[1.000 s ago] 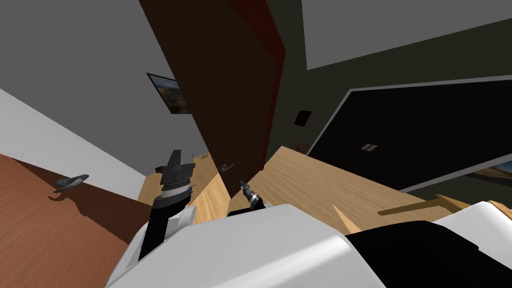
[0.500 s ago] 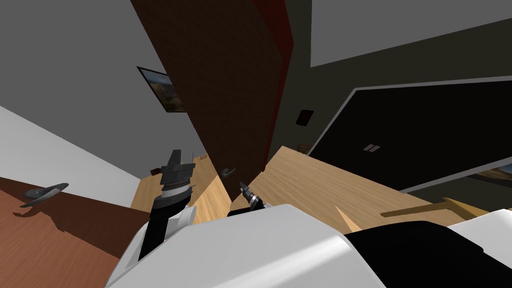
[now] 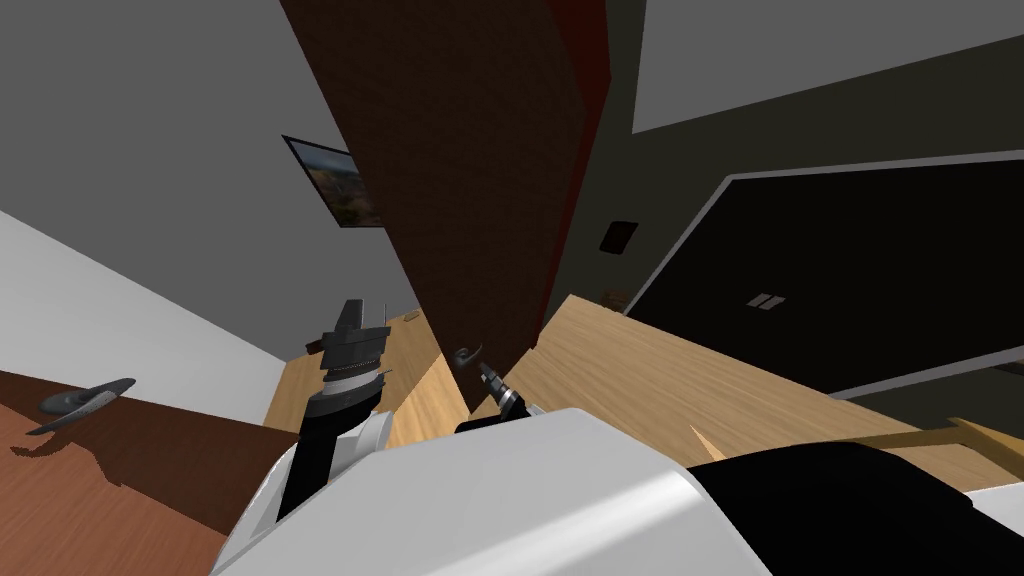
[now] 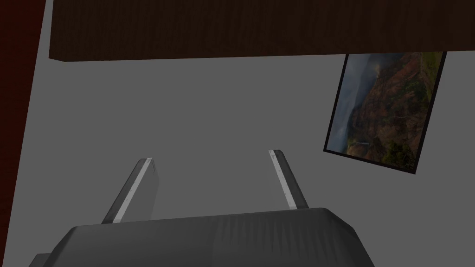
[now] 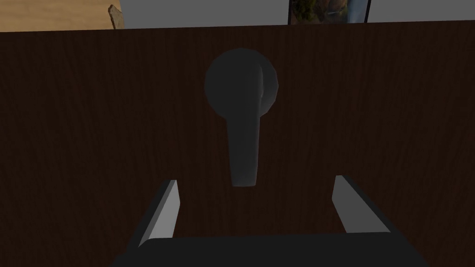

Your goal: Push the door open

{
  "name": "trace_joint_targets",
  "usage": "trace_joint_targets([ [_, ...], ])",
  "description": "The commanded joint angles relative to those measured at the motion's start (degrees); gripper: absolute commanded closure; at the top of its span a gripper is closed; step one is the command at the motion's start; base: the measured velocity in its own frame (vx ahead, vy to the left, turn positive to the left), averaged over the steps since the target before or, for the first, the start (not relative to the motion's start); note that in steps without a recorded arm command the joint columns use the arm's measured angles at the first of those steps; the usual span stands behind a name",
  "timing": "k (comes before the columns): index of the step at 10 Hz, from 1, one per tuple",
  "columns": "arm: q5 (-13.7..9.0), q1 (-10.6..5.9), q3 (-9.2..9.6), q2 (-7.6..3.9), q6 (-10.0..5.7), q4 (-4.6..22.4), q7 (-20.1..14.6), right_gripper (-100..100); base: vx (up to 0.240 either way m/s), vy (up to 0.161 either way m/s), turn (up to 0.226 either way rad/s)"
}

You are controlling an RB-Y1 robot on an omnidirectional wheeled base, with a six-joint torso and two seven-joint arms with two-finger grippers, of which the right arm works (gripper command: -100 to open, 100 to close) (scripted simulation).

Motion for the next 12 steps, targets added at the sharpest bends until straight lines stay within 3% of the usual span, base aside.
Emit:
trace_joint_targets([
  [1,0.0,-0.32,-0.4,0.41,0.08,0.6,0.1,-100,0.156,0.146,0.036],
  [6,0.0,-0.73,-1.0,1.18,0.25,1.3,0.2,-100,0.14,0.11,0.026],
  [7,0.0,-0.73,-1.0,1.18,0.25,1.3,0.2,100,-0.01,-0.007,0.002],
  [12,0.0,-0.73,-1.0,1.18,0.25,1.3,0.2,100,-0.016,-0.012,0.001],
])
